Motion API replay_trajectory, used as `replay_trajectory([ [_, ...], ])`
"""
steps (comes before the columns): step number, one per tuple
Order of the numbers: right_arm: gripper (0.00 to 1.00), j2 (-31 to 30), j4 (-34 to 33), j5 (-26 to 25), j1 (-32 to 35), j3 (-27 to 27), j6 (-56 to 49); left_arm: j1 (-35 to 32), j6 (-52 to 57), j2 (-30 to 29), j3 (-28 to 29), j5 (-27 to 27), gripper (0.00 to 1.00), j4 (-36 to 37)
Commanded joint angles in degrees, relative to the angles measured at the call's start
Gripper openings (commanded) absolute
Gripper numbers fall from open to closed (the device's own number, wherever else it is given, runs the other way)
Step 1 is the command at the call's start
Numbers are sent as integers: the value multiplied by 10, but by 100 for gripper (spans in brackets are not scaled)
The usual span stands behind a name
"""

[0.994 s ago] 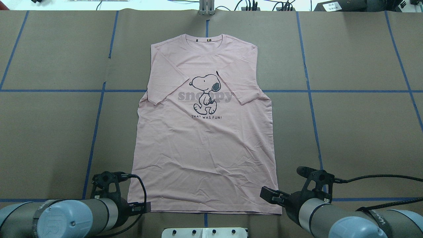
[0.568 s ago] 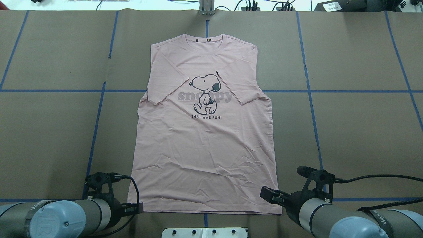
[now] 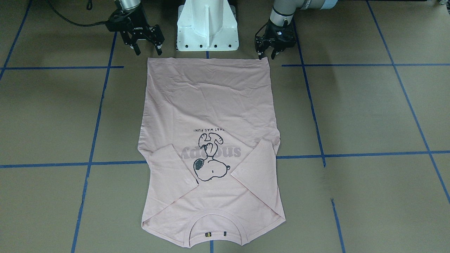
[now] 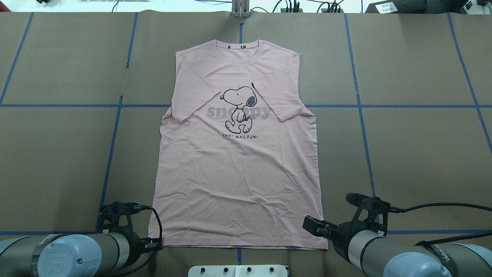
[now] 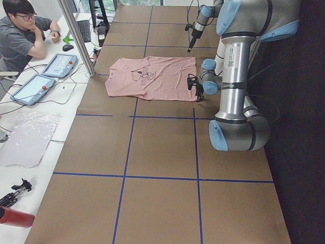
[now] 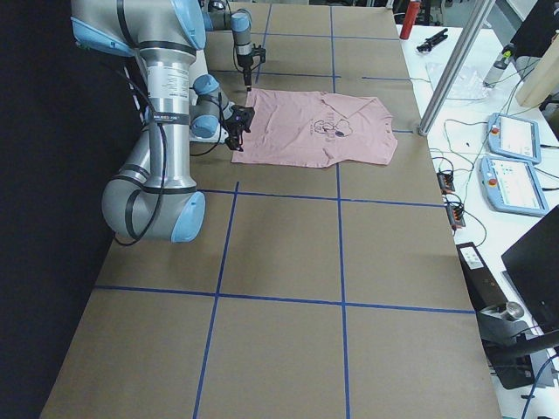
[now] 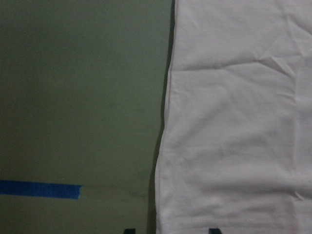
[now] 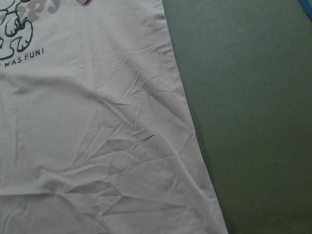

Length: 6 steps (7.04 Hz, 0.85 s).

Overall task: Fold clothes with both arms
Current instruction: 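Grasp the hem corners nearest the robot with both grippers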

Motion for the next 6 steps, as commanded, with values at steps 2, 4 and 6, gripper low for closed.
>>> replay_trajectory([
  [2,95,-1,-1,0,0,0,0,2,0,-3,1,-1,34,0],
  [4,95,-1,-1,0,0,0,0,2,0,-4,1,-1,27,8],
  [6,96,-1,-1,0,0,0,0,2,0,-4,1,-2,28,8],
])
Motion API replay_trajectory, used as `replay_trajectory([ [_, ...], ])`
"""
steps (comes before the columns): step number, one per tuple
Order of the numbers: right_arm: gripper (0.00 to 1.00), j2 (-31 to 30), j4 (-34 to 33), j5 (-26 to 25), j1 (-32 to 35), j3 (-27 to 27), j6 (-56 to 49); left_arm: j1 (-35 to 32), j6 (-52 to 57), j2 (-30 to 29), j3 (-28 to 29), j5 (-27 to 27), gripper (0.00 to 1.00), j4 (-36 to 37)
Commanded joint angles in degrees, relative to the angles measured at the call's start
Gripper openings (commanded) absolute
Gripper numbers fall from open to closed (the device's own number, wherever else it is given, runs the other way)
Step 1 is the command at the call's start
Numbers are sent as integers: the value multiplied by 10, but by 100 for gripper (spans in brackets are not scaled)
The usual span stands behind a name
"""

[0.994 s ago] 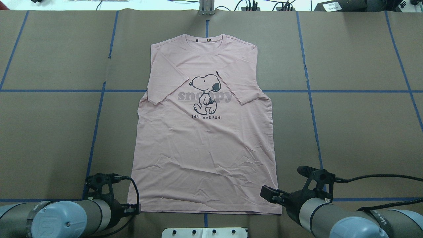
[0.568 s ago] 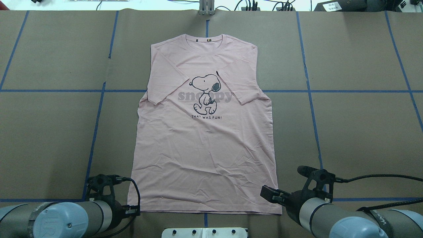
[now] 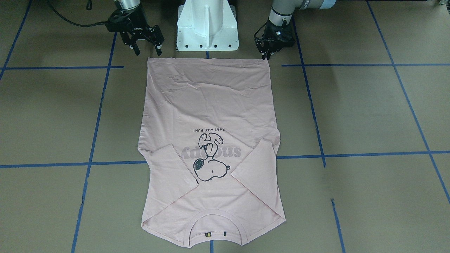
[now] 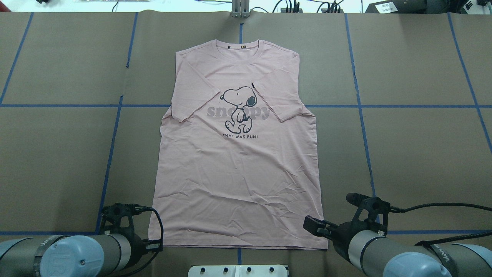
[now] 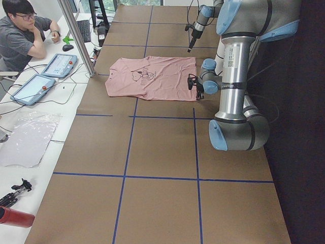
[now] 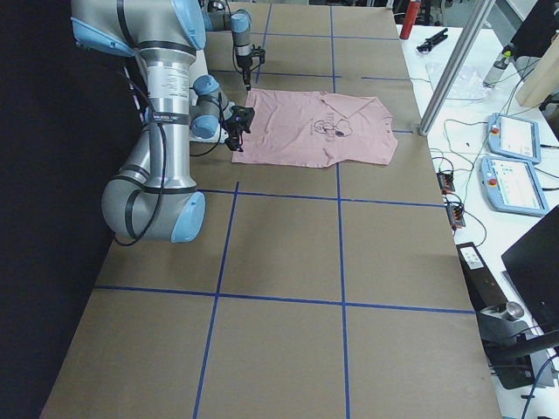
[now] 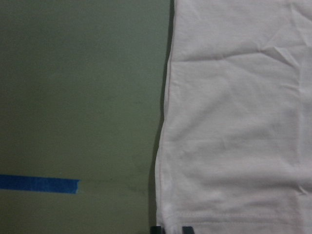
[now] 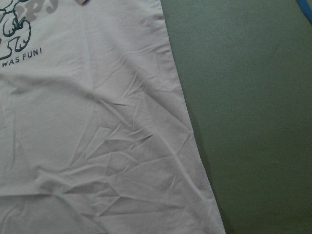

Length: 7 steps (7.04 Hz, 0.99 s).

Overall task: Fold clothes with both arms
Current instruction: 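Grasp the hem corners nearest the robot with both grippers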

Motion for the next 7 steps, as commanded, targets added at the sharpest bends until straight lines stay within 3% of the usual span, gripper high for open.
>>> replay_trajectory([
  [1,96,0,0,0,0,0,0,0,0,1,0,0,28,0],
  [7,96,0,0,-4,-1,-1,0,0,2,2,0,-1,30,5],
])
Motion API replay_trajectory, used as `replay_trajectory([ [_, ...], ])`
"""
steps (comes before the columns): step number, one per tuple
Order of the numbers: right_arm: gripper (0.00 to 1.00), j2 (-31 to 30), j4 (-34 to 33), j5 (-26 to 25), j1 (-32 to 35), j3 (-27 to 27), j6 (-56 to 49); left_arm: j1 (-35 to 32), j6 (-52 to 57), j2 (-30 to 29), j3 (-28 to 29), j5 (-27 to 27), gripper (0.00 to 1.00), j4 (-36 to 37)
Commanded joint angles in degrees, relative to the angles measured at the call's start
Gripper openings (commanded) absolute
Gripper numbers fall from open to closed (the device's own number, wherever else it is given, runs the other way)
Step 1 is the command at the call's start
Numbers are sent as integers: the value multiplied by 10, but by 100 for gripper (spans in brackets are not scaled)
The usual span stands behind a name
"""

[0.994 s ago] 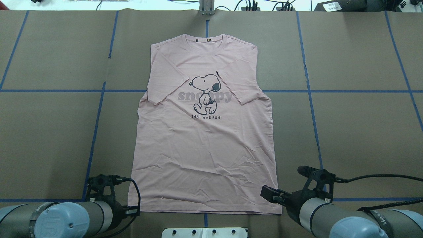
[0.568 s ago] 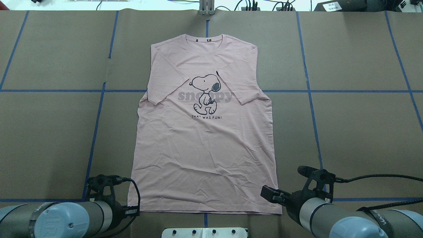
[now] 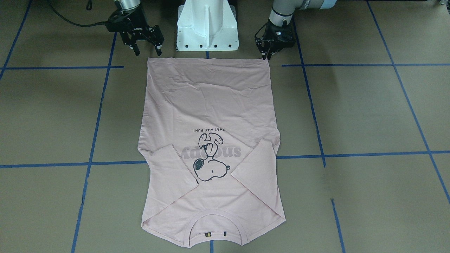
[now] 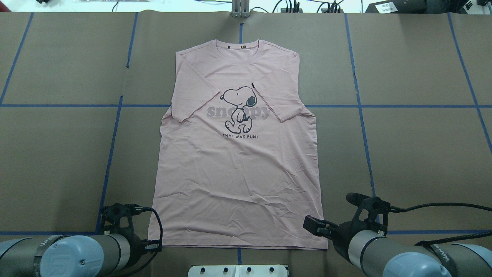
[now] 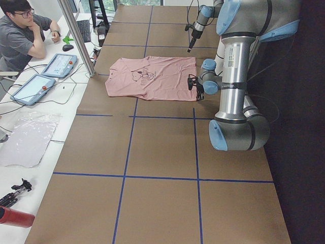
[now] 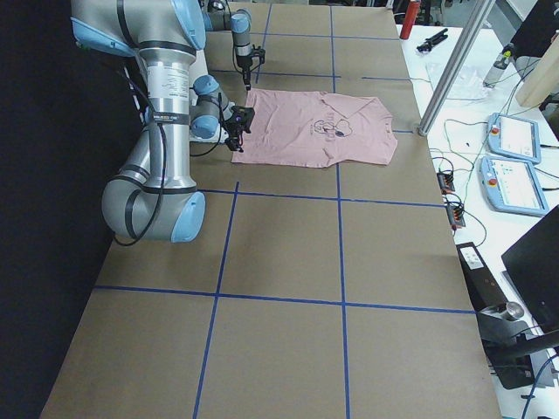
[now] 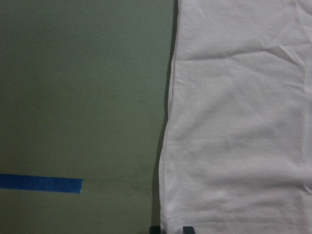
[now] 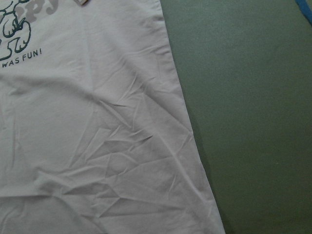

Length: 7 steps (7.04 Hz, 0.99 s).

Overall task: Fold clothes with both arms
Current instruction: 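Grasp the hem corners nearest the robot with both grippers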

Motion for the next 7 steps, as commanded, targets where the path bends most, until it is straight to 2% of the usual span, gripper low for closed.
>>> replay_trajectory([
  [1,96,0,0,-1,-1,0,0,0,2,1,0,0,32,2],
  [4,96,0,0,-1,-1,0,1,1,6,-1,2,-1,32,2],
  [5,96,1,0,-2,-1,0,1,1,6,-3,4,-2,29,2],
  [7,96,1,0,-2,0,0,1,1,7,-4,3,-2,4,2],
])
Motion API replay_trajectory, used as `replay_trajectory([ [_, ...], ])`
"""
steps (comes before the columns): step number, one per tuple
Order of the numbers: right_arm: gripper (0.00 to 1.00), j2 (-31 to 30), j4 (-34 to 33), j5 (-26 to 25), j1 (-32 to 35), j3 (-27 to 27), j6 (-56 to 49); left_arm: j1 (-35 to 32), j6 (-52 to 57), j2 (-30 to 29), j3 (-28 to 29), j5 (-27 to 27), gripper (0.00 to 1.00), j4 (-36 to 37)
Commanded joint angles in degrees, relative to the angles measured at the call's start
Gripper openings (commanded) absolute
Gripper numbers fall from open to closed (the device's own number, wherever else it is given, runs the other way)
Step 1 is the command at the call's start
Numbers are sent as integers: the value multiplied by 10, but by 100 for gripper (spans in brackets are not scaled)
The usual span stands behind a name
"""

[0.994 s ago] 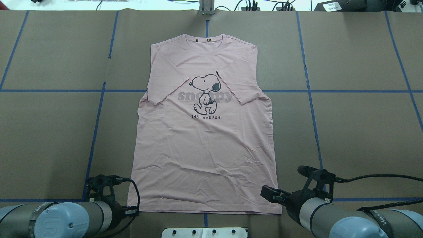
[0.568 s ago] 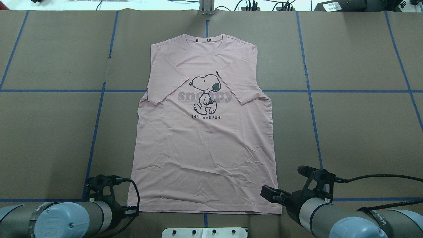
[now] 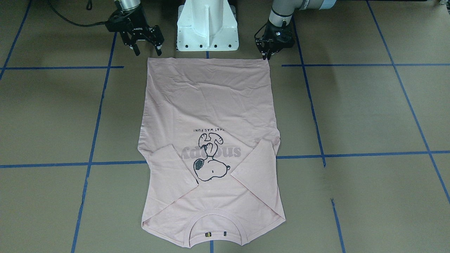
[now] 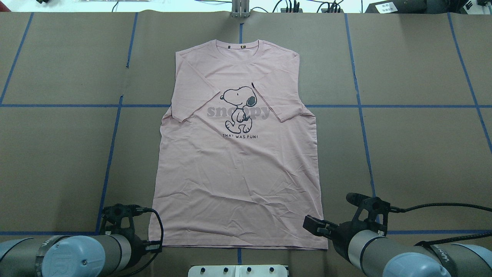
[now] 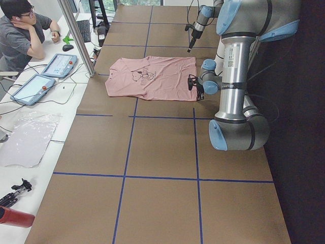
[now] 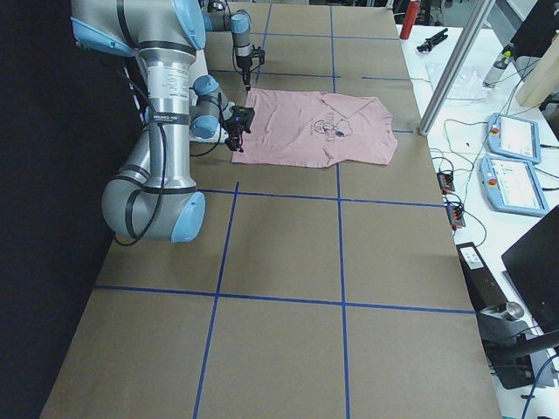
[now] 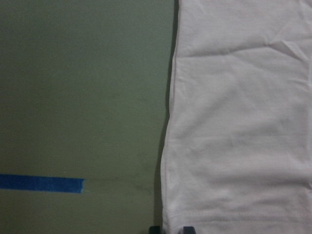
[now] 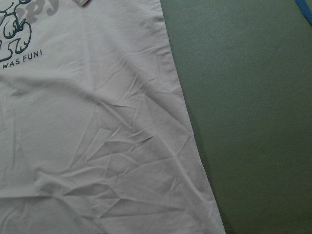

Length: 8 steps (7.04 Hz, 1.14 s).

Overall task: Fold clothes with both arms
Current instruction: 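Grasp the hem corners nearest the robot with both grippers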

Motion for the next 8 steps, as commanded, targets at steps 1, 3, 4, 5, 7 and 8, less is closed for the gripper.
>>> replay_trajectory([
  [1,96,0,0,0,0,0,0,0,0,-1,0,0,0,0],
  [3,94,1,-4,-4,-2,-1,0,-2,1,-1,-4,0,0,0],
  [4,84,10,-36,-7,-4,-2,15,-2,1,-3,-5,0,0,0],
  [5,71,17,-67,-7,-10,-12,63,-2,0,-6,-6,0,0,0],
  [7,71,17,-70,-13,-35,-38,68,-3,1,-19,-6,0,0,0],
  [8,71,18,-69,-30,-44,-47,69,-3,1,-19,-6,-1,0,0],
])
